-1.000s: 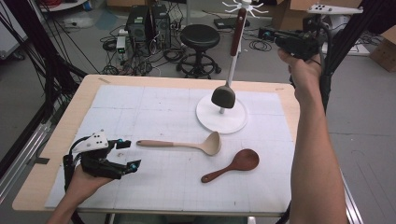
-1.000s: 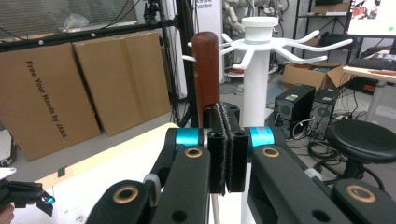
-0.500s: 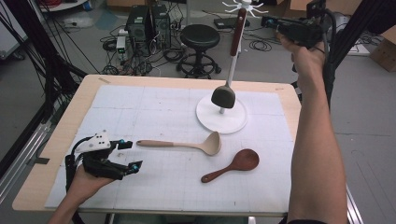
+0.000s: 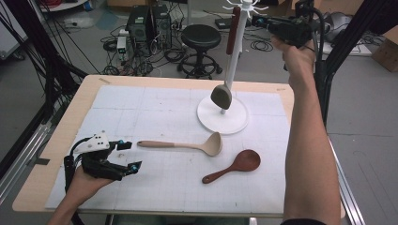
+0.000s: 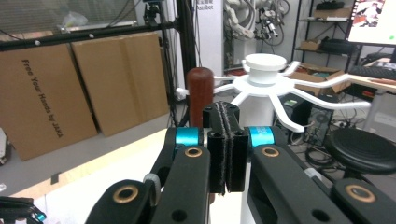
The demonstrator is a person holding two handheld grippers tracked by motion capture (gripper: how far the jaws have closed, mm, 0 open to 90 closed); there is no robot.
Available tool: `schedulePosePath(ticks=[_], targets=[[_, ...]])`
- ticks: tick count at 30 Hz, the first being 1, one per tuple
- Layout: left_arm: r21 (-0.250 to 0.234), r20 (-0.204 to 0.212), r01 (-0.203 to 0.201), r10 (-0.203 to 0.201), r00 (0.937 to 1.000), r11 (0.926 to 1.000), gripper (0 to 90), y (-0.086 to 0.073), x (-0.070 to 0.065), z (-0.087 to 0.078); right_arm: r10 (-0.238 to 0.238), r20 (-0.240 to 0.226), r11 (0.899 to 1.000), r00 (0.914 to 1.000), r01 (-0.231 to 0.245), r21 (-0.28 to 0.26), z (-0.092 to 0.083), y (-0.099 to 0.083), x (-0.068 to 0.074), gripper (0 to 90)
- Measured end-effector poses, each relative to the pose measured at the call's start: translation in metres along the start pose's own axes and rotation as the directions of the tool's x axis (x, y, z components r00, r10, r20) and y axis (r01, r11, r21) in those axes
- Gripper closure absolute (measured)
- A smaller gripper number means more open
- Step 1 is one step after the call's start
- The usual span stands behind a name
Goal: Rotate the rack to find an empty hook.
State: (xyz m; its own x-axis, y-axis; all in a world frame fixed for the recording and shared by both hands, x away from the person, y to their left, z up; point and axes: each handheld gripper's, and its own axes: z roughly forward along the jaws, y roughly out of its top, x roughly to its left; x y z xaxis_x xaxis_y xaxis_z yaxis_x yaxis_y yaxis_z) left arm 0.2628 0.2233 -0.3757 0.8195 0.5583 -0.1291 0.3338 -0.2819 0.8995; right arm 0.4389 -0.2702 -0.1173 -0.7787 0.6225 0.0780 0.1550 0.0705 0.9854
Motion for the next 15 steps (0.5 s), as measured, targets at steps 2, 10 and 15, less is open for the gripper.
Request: schedulePosePath(ticks=[2, 10, 15], targets=[[0.001, 0.003, 0.002, -0.002, 1.0000, 1.0000, 18.4, 0.000, 0.001, 0.000, -0.001, 0.000, 1.000, 1.0000, 0.001, -0.003, 0.002, -0.001, 0.002, 90.0], [-0.003, -0.001, 0.006, -0.006, 1.0000, 1.0000, 18.4, 0.000, 0.000, 0.000, -0.005, 0.023, 1.000, 0.9997, 0.005, 0.000, 0.014, -0.002, 0.011, 90.0], [-0.001, 0.005, 0.000, 0.000, 1.0000, 1.0000, 18.4, 0.001, 0.000, 0.001, -0.012, 0.028, 1.000, 0.9995, 0.012, -0.003, 0.018, -0.001, 0.017, 90.0]])
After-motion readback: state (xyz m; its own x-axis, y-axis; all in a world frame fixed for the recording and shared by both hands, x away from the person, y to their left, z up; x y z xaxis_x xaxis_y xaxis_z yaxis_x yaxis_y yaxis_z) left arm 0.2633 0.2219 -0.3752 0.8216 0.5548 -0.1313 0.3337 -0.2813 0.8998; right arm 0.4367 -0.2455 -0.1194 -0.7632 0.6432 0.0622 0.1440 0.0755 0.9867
